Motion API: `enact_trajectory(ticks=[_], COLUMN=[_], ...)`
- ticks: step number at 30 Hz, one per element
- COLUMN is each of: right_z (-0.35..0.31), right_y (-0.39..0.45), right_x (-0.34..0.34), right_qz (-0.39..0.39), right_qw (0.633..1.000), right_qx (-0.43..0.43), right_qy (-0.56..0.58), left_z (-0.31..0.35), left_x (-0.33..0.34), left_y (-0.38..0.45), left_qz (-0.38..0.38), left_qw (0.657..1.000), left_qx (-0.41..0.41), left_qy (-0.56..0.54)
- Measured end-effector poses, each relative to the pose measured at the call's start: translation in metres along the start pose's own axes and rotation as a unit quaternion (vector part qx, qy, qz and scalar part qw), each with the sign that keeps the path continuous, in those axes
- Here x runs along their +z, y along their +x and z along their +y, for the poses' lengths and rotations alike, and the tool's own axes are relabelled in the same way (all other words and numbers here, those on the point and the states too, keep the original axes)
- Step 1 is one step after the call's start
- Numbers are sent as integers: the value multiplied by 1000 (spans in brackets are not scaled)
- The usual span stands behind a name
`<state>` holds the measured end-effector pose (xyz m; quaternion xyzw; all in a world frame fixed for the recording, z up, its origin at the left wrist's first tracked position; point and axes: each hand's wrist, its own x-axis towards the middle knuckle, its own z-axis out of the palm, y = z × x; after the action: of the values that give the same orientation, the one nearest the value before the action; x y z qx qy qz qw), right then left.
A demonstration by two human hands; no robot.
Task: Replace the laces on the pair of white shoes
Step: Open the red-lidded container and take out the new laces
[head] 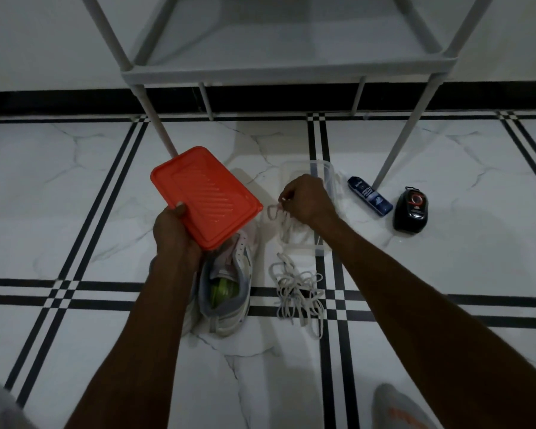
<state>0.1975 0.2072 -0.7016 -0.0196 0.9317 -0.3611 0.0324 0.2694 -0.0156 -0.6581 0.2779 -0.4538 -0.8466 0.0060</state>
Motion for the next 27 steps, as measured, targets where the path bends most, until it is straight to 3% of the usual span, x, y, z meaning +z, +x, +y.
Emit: enact_trajectory(ticks=[4, 7, 9, 12, 14, 17, 20, 22, 24, 27], right_z=[0, 19, 30, 39, 43, 52, 67, 81, 87, 88], right_y=[-1, 12, 12, -1, -9, -12, -13, -13, -20, -33], right_x=[-41, -50, -44, -25, -25, -47, -73, -80, -76, -68], right_qz=[123, 202, 136, -67, -53, 77, 125, 69, -42, -113], right_qw=[963, 968, 989, 987, 991, 995, 991, 991, 972, 949], right_qx=[63, 66, 60, 48, 39, 42, 37, 108, 207, 253], right_qy=[233, 134, -16, -141, -117, -47, 16, 41, 102, 151], left_z=[0, -2, -4, -6, -7, -13, -19, -24, -24, -27], left_x=[5, 10, 12, 13, 15, 19, 27, 29, 29, 31], left_y=[-3, -3, -2, -1, 0, 4, 1, 3, 7, 10], left_qz=[-24, -39, -40, -37, -33, -17, -14, 3, 11, 10], left_qw=[1000, 999, 999, 999, 999, 999, 999, 999, 998, 997], left_qx=[-4, -16, -30, -36, -36, -39, -46, -52, -61, -73], left_qy=[5, 4, -1, -3, -7, -9, 2, 5, 1, -8])
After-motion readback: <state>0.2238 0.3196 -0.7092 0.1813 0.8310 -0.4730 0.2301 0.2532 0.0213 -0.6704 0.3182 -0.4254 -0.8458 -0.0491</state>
